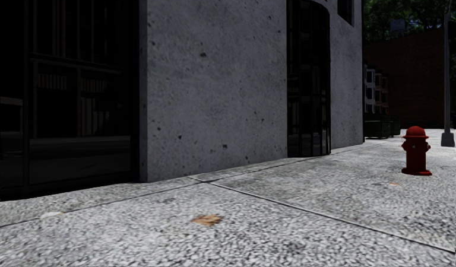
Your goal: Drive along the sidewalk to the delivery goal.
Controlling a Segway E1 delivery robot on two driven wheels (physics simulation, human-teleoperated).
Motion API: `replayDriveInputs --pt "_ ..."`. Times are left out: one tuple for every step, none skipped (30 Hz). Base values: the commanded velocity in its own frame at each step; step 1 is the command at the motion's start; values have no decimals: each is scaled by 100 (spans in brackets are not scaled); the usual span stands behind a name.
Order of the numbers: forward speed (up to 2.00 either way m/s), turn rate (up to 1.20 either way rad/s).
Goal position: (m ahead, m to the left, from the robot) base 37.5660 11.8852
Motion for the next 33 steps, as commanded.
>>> replayDriveInputs --pt "156 -35" --pt "156 -37" --pt "156 -41" --pt "156 -42" --pt "156 -42" --pt "156 -42" --pt "156 -43" --pt "156 -43" --pt "156 -43" --pt "156 -43" --pt "156 -43" --pt "156 -43" --pt "156 -43" --pt "156 -43" --pt "156 -43" --pt "156 -43" --pt "156 -43" --pt "156 -43" --pt "156 -43" --pt "156 -43" --pt "156 -43" --pt "156 -43" --pt "156 -43" --pt "156 -43" --pt "156 -43" --pt "156 -43" --pt "156 -43" --pt "156 -43" --pt "156 -43" --pt "156 -43" --pt "156 -43" --pt "156 -43" --pt "156 -43"
